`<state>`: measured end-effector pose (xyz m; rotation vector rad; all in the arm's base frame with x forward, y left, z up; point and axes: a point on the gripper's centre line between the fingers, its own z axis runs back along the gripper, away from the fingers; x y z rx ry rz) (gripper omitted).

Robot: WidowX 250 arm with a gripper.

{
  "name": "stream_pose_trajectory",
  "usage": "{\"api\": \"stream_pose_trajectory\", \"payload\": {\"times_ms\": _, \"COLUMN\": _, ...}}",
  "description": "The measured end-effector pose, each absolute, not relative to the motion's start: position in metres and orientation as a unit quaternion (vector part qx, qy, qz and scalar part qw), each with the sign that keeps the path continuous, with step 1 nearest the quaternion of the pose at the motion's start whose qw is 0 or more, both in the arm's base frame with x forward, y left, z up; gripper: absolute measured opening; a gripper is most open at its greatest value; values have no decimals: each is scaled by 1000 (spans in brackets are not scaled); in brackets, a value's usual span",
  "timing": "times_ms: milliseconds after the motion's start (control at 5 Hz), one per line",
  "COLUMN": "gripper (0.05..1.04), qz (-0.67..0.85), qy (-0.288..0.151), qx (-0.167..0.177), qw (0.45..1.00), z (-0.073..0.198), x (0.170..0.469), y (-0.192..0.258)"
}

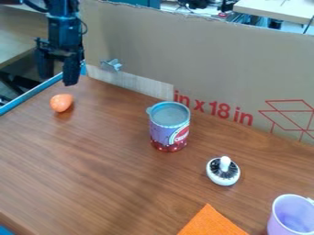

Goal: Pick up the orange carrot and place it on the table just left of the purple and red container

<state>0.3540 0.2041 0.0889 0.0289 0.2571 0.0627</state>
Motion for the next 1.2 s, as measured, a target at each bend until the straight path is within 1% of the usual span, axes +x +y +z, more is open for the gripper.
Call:
{"api": "stream_pose_trajectory", "payload": {"times_ms": 400, "gripper": 1008, "qz": 39, "qy": 159, "qx": 1, "qw": 986, "z": 63, "x": 355, "y": 207}}
{"api": "stream_pose_trajectory", "payload": {"times_ms": 600, "gripper": 1008, "qz": 36, "qy": 166, "qx": -2, "qw": 986, "z": 54, "x": 355, "y": 207}}
{"api": "stream_pose_trajectory", "payload": {"times_ms": 800, "gripper": 1008, "qz": 40, "qy": 182, "qx": 0, "qw": 982, "z": 37, "x": 357, "y": 210}}
{"api": "stream_pose_trajectory", "payload": {"times_ms": 1000, "gripper": 926, "qz": 48, "qy": 182, "qx": 4, "qw": 982, "z": 33, "x": 363, "y": 215}}
{"api": "stream_pose_trajectory", "payload": {"times_ms": 1200, "gripper": 709, "qz": 51, "qy": 180, "qx": 6, "qw": 982, "z": 32, "x": 363, "y": 215}}
